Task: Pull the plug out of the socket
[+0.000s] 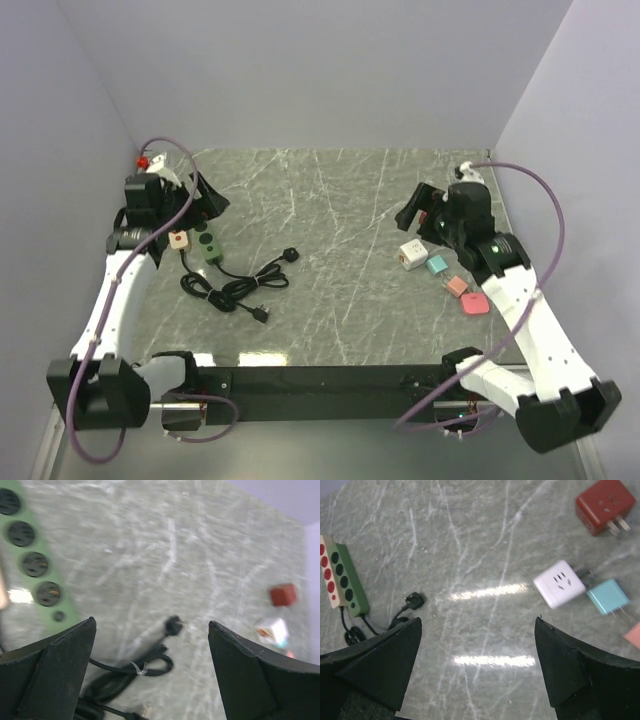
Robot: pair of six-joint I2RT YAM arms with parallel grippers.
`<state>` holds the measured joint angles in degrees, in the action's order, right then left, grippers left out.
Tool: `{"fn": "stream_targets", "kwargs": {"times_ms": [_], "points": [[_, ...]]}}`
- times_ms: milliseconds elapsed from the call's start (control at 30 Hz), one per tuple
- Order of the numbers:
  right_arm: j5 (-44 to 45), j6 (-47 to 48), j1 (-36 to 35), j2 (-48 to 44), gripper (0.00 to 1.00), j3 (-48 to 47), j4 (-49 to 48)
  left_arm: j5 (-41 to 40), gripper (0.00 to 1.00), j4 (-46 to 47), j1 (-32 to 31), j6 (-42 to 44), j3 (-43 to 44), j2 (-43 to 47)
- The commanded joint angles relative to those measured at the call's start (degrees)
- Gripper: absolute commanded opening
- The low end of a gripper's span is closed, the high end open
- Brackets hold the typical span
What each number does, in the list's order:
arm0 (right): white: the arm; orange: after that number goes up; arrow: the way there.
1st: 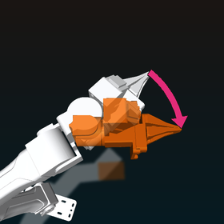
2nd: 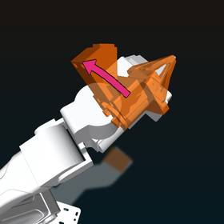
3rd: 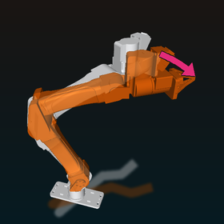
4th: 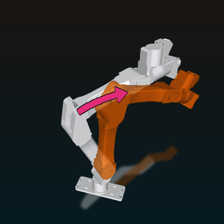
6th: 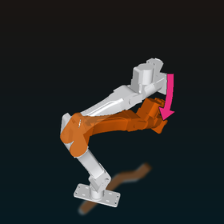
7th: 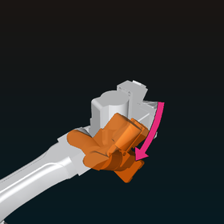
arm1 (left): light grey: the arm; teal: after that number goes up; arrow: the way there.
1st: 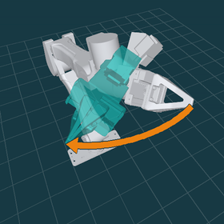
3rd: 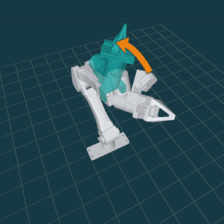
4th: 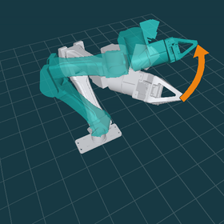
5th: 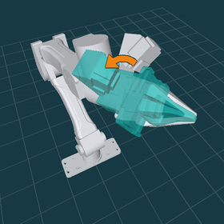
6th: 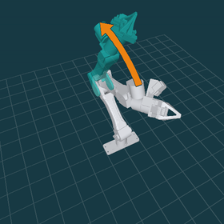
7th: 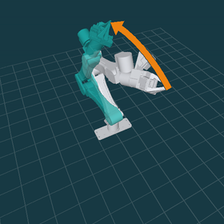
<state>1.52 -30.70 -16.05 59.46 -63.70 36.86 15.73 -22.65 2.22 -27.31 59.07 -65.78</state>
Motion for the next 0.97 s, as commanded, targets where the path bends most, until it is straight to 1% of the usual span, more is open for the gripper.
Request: {"fn": "stream_targets", "kwargs": {"times_ms": [0, 33, 67, 133, 167, 233, 267, 333, 433, 567, 667, 733, 800, 933], "points": [[3.7, -0.8, -0.1, -7.5, 1.00, 3.7, 1.3, 6.5, 0.99, 5.0, -0.7, -4.3, -4.6, 6.7], [4.2, -0.9, -0.2, -11.9, 1.00, 6.1, 1.0, 7.3, 0.99, 6.5, -0.9, -5.6, -5.9, 10.1], [5.0, -0.9, -0.1, -14.1, 1.00, 7.1, 1.4, 7.8, 0.99, 7.3, -1.0, -6.2, -8.3, 11.7], [5.7, -1.3, -0.2, -19.7, 1.00, 9.3, 1.9, 8.5, 0.99, 8.7, -0.9, -7.8, -10.5, 14.8], [5.9, -1.4, -0.1, -21.4, 1.00, 9.8, 2.8, 10.2, 0.99, 10.8, -0.9, -8.4, -11.6, 17.4], [6.7, -2.3, -0.1, -25.3, 1.00, 11.0, 3.7, 11.6, 0.99, 12.0, -1.0, -9.6, -14.1, 19.8], [7.1, -2.6, -0.2, -26.4, 1.00, 11.3, 5.0, 13.3, 0.99, 12.9, -1.0, -9.7, -14.5, 20.3], [8.7, -4.1, -0.2, -29.0, 1.00, 12.5, 6.6, 14.2, 0.99, 13.1, -1.0, -9.1, -15.3, 21.3], [11.0, -5.7, -0.2, -31.9, 1.00, 14.4, 10.1, 15.8, 0.99, 12.1, -1.5, -7.9, -13.9, 20.4], [14.1, -8.3, -0.1, -34.7, 1.00, 15.5, 14.6, 17.2, 0.99, 13.2, -2.0, -6.8, -12.7, 19.2], [15.5, -9.9, -0.2, -37.4, 1.00, 15.8, 14.5, 17.9, 0.99, 12.5, -2.0, -5.4, -10.8, 17.9], [16.8, -11.3, -0.2, -39.7, 1.00, 16.4, 14.0, 18.3, 0.99, 11.7, -3.4, -4.2, -9.6, 17.4], [17.8, -10.4, -0.1, -41.6, 1.00, 17.5, 12.2, 18.4, 0.99, 11.1, -3.8, -3.1, -8.4, 17.1], [22.8, -12.3, -0.1, -40.3, 1.00, 17.7, 13.4, 17.0, 0.99, 10.4, -4.3, -2.5, -7.7, 16.7]]}}
